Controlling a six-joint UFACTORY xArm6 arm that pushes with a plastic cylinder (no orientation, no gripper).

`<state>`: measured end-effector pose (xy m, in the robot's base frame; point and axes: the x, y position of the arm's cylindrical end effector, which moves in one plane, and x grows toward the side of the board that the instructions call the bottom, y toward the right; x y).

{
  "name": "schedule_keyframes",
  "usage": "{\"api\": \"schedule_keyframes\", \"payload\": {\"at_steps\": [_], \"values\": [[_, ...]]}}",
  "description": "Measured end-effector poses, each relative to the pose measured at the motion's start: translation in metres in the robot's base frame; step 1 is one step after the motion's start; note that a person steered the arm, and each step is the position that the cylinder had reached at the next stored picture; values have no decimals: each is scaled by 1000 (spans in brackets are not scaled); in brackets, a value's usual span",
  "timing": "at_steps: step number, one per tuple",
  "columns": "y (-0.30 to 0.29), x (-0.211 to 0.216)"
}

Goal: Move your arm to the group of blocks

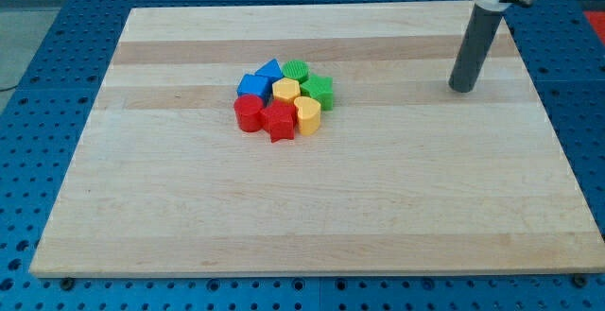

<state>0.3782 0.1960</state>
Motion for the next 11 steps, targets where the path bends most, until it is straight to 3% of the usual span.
{"api": "schedule_keyframes", "payload": {"at_steps": [3, 9, 11], "values": [[-9, 19], [-124, 52], [-176, 16]]}}
